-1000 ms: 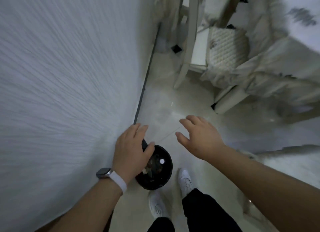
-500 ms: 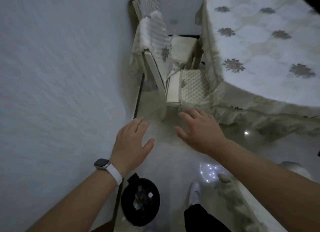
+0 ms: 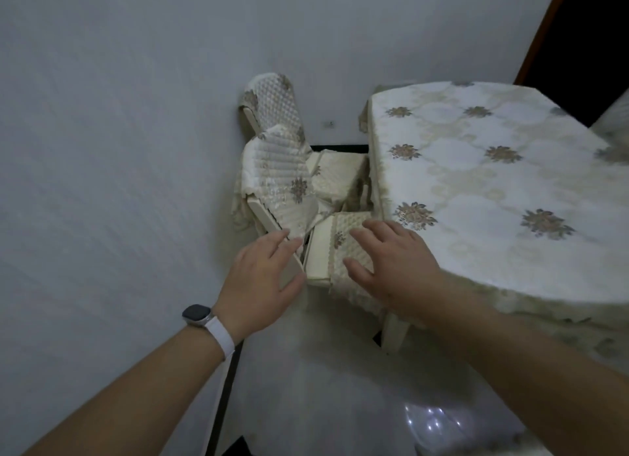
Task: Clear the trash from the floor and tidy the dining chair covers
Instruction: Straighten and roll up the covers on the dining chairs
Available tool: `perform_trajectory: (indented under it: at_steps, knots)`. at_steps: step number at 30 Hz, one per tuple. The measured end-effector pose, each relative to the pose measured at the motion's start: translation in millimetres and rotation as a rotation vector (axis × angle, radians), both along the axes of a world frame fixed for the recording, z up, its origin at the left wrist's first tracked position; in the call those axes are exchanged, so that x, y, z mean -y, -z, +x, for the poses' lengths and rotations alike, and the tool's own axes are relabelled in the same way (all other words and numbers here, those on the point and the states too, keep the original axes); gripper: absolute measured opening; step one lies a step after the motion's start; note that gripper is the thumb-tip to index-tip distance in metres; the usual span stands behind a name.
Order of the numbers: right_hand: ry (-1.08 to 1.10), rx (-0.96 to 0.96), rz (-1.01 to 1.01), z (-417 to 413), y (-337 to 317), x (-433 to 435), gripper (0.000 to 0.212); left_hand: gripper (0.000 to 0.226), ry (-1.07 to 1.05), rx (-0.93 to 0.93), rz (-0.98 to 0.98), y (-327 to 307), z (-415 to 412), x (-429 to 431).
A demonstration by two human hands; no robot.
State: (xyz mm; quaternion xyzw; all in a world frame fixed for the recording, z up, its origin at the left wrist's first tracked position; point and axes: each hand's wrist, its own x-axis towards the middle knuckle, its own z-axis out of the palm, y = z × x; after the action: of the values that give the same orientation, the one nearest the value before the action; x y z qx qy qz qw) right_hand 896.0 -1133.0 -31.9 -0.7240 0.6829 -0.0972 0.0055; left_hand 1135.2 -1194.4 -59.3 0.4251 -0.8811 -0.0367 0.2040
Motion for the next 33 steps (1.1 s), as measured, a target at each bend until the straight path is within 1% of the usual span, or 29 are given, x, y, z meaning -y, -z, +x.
perform_trajectory:
  at_steps: [3, 5, 11, 18, 22, 27, 30, 33]
  knots:
    - [-0.003, 0.003, -0.049, -7, -6, 12, 0.059, 0.057, 0.003, -0.004, -0.028, -10, -2, 15]
    - [0.006, 0.01, -0.044, -9, -9, 22, 0.056, 0.057, -0.006, -0.008, -0.037, -14, 2, 28]
    - [-0.005, -0.025, -0.046, 2, -11, 71, 0.057, 0.057, -0.042, -0.008, -0.045, -5, 26, 87]
    - [0.028, -0.032, -0.037, 44, -1, 173, 0.065, 0.054, 0.001, -0.02, -0.06, 12, 65, 196]
    - [0.014, -0.079, -0.004, 80, 6, 236, 0.059, 0.051, 0.049, 0.019, -0.092, 20, 93, 266]
    - [0.029, -0.107, 0.003, 112, 14, 289, 0.058, 0.051, 0.08, 0.036, -0.088, 30, 111, 325]
    - [0.049, -0.116, 0.014, 126, 24, 319, 0.057, 0.052, 0.099, 0.079, -0.023, 41, 118, 363]
    - [0.065, -0.079, 0.017, 133, 36, 339, 0.055, 0.055, 0.093, 0.111, 0.036, 52, 120, 392]
